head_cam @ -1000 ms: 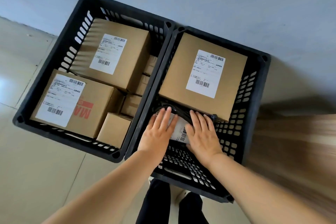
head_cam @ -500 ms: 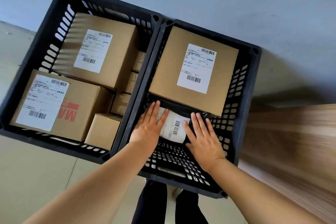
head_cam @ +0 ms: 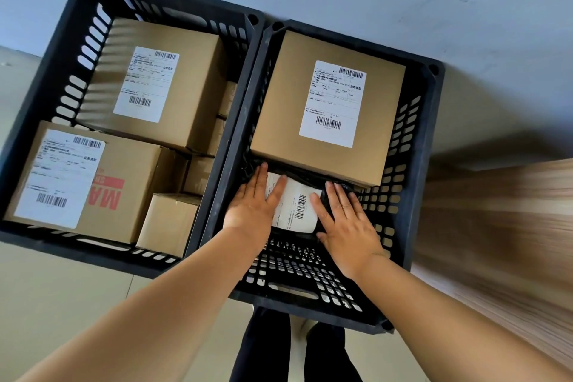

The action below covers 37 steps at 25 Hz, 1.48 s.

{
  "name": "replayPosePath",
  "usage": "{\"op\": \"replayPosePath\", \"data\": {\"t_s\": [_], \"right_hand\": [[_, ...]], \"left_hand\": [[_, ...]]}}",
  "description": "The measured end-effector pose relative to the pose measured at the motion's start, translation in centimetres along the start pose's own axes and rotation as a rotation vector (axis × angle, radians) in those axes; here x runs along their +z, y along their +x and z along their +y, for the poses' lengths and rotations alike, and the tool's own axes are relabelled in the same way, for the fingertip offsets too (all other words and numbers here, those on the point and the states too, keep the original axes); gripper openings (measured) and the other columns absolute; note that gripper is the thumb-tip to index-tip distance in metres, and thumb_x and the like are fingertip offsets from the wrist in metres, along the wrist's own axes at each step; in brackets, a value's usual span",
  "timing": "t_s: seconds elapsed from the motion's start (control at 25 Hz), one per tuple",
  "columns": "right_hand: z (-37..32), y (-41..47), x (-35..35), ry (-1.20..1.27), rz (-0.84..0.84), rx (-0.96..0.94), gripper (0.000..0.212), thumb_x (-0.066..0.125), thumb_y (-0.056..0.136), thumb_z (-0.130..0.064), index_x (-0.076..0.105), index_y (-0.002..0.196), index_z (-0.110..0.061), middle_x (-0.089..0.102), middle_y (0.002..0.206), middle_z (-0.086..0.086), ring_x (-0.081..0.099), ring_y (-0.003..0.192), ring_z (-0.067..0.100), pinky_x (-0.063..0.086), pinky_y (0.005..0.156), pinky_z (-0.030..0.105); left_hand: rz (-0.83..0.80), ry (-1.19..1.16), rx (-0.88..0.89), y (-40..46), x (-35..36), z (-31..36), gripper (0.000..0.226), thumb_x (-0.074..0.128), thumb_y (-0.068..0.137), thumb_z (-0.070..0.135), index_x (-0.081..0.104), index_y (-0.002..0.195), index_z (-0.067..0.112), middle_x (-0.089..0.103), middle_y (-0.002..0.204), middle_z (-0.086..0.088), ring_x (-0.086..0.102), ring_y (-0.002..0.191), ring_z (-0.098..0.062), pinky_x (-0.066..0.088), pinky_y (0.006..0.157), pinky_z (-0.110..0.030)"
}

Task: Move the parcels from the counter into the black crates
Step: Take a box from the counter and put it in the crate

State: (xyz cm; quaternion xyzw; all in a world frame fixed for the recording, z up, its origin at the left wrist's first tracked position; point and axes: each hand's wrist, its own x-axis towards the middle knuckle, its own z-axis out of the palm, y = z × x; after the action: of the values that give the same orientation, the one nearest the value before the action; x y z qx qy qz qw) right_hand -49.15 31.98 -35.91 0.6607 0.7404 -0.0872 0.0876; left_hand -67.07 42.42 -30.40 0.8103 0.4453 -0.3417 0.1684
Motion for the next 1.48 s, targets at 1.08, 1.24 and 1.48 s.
{"op": "replayPosePath", "data": {"t_s": [1.08, 1.24, 1.48], "right_hand": [[0.6, -0.6, -2.7, 0.075, -0.205, 0.035, 0.085, 0.043, 0.098, -0.045, -0.022, 0.143, -0.013, -0.028, 0.150, 0.010, -0.004, 0.149, 0.025, -0.008, 0.116, 0.039], [0.7, -0.3, -2.5, 0.095, -0.250, 0.053, 0.081, 0.034, 0.102, -0.041, -0.035, 0.136, -0.016, -0.041, 0.144, 0.006, -0.017, 0.147, 0.023, -0.012, 0.117, 0.037], [0.5, -1.1, -6.6, 0.226, -0.299, 0.064, 0.082, 0.045, 0.098, -0.022, -0.018, 0.150, -0.015, -0.019, 0.159, 0.006, -0.014, 0.148, 0.018, 0.000, 0.121, 0.035]], "left_hand": [[0.144, 0.277, 0.221, 1.0, 1.0, 0.8, 0.100, 0.047, 0.087, 0.003, -0.039, 0.137, 0.016, -0.037, 0.151, -0.010, -0.035, 0.137, -0.026, -0.014, 0.115, -0.053], [0.109, 0.292, 0.220, 1.6, 1.2, 1.0, 0.100, 0.047, 0.089, 0.007, -0.041, 0.135, 0.017, -0.038, 0.151, -0.010, -0.035, 0.137, -0.026, -0.014, 0.115, -0.053], [0.005, 0.302, 0.302, -0.3, -2.0, 0.3, 0.099, 0.057, 0.090, 0.032, -0.023, 0.148, 0.015, -0.028, 0.156, -0.010, -0.021, 0.145, -0.026, -0.003, 0.119, -0.048]]}}
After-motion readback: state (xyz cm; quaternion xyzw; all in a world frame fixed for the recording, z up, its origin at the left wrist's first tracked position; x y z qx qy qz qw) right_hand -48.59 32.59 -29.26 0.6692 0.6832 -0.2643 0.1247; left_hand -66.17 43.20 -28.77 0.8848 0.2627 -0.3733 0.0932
